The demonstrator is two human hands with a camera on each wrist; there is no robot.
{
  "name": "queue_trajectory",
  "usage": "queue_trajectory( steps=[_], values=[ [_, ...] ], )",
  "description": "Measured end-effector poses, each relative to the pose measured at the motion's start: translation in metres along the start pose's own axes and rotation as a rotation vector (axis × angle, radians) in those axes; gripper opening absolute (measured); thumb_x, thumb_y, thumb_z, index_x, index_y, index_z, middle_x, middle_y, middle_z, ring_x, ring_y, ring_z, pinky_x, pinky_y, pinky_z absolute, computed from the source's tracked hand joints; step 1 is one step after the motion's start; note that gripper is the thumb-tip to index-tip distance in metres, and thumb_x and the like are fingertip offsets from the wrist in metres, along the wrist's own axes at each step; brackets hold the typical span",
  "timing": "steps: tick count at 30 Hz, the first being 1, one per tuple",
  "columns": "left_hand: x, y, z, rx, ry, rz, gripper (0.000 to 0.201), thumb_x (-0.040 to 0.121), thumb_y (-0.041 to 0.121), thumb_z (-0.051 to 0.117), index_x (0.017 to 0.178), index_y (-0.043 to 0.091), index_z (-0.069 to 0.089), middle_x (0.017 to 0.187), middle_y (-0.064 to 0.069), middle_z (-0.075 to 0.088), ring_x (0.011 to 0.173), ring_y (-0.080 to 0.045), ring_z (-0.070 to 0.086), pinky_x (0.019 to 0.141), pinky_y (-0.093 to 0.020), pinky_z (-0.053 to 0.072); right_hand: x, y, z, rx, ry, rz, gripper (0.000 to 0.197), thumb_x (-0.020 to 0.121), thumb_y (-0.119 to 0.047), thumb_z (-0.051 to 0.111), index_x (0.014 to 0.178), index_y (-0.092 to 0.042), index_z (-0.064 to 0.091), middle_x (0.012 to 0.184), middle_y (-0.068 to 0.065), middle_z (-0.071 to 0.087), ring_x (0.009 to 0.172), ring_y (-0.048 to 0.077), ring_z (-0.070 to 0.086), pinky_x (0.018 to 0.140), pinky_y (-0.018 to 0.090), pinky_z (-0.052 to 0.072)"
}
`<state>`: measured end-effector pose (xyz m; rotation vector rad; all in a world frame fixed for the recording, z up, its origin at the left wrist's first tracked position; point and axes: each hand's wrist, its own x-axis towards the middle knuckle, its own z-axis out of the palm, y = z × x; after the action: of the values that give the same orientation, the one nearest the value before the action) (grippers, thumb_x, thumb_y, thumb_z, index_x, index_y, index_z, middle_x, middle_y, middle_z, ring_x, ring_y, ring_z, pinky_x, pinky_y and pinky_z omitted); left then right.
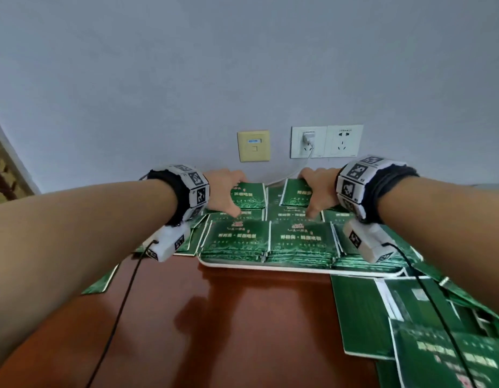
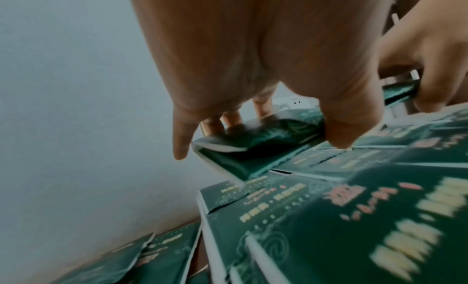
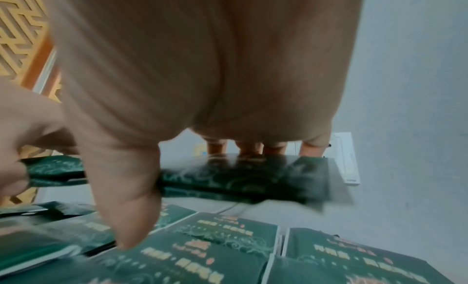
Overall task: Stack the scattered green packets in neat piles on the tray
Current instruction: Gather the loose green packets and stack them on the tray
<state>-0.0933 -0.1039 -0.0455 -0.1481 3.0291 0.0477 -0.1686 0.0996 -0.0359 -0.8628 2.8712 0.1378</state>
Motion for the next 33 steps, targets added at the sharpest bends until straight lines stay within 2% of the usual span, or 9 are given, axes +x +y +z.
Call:
queue_trajectory(
  steps=[7, 10, 15, 19, 23, 24, 27, 31, 33],
  values=[
    [0.044, -0.005, 0.013, 0.049, -0.098, -0.003, 0.077, 0.076, 0.032, 0.074, 0.141, 0.026, 0.033, 0.129, -0.009, 0.051, 0.106, -0.025, 0.055, 0.091, -0.036, 0.047, 0.044, -0.003, 0.008, 0.048, -0.115, -0.072, 0.087, 0.078, -0.024, 0.076, 0.148, -0.011, 0.025, 0.142, 0.01, 0.044, 0.124, 0.026, 0.048, 0.091, 0.028, 0.04],
    [0.046, -0.009, 0.017, 0.082, -0.122, -0.014, 0.076, 0.076, 0.031, 0.073, 0.141, 0.029, 0.033, 0.125, -0.009, 0.056, 0.102, -0.023, 0.058, 0.08, -0.028, 0.045, 0.047, -0.006, 0.012, 0.082, -0.155, -0.114, 0.087, 0.078, -0.03, 0.076, 0.148, -0.018, 0.027, 0.148, 0.008, 0.038, 0.13, 0.025, 0.042, 0.105, 0.033, 0.034],
    [0.046, -0.011, 0.014, 0.022, -0.142, -0.024, 0.067, 0.079, 0.028, 0.07, 0.138, 0.038, 0.04, 0.127, -0.004, 0.057, 0.1, -0.018, 0.06, 0.064, -0.016, 0.039, 0.04, 0.003, 0.01, 0.174, -0.143, -0.132, 0.066, 0.087, -0.036, 0.066, 0.145, -0.026, 0.036, 0.148, 0.002, 0.038, 0.135, 0.022, 0.038, 0.112, 0.038, 0.023],
    [0.044, -0.011, 0.016, 0.006, -0.129, 0.01, 0.055, 0.084, 0.021, 0.065, 0.135, 0.035, 0.049, 0.123, -0.002, 0.054, 0.113, -0.022, 0.057, 0.071, -0.02, 0.039, 0.033, 0.004, 0.013, 0.135, -0.101, -0.145, 0.055, 0.089, -0.031, 0.064, 0.14, -0.03, 0.044, 0.146, 0.001, 0.042, 0.122, 0.019, 0.051, 0.104, 0.033, 0.036],
    [0.041, -0.01, 0.021, 0.024, -0.105, 0.042, 0.052, 0.09, 0.028, 0.061, 0.139, 0.032, 0.046, 0.147, 0.0, 0.042, 0.13, -0.019, 0.043, 0.1, -0.025, 0.032, 0.032, -0.001, 0.016, 0.104, -0.125, -0.168, 0.055, 0.09, -0.026, 0.063, 0.142, -0.03, 0.043, 0.145, 0.0, 0.043, 0.091, 0.015, 0.061, 0.085, 0.025, 0.047],
    [0.04, -0.011, 0.022, 0.029, -0.103, 0.048, 0.051, 0.091, 0.029, 0.06, 0.14, 0.031, 0.045, 0.148, -0.001, 0.041, 0.132, -0.019, 0.042, 0.104, -0.026, 0.031, 0.032, -0.003, 0.017, 0.087, -0.125, -0.167, 0.055, 0.091, -0.024, 0.062, 0.142, -0.029, 0.042, 0.145, 0.0, 0.043, 0.092, 0.015, 0.061, 0.085, 0.025, 0.047],
    [0.041, -0.013, 0.022, 0.059, -0.112, 0.057, 0.052, 0.095, 0.035, 0.054, 0.144, 0.031, 0.04, 0.152, -0.002, 0.037, 0.136, -0.02, 0.037, 0.109, -0.03, 0.026, 0.032, -0.006, 0.016, 0.035, -0.105, -0.156, 0.054, 0.092, -0.024, 0.061, 0.142, -0.031, 0.042, 0.146, 0.0, 0.041, 0.118, 0.019, 0.054, 0.098, 0.029, 0.041],
    [0.036, -0.014, 0.017, 0.083, -0.096, 0.018, 0.055, 0.098, 0.041, 0.046, 0.149, 0.03, 0.03, 0.155, -0.004, 0.03, 0.141, -0.022, 0.03, 0.114, -0.034, 0.02, 0.022, -0.01, 0.009, 0.044, -0.113, -0.132, 0.058, 0.09, -0.026, 0.062, 0.143, -0.031, 0.039, 0.147, 0.002, 0.041, 0.117, 0.022, 0.057, 0.101, 0.034, 0.044],
    [0.025, -0.015, 0.01, 0.079, -0.063, -0.011, 0.056, 0.099, 0.042, 0.044, 0.15, 0.027, 0.028, 0.155, -0.005, 0.03, 0.141, -0.023, 0.03, 0.115, -0.034, 0.019, 0.012, -0.015, 0.003, 0.015, -0.08, -0.147, 0.059, 0.091, -0.027, 0.062, 0.144, -0.029, 0.038, 0.146, 0.0, 0.042, 0.125, 0.022, 0.05, 0.106, 0.035, 0.037]
  ],
)
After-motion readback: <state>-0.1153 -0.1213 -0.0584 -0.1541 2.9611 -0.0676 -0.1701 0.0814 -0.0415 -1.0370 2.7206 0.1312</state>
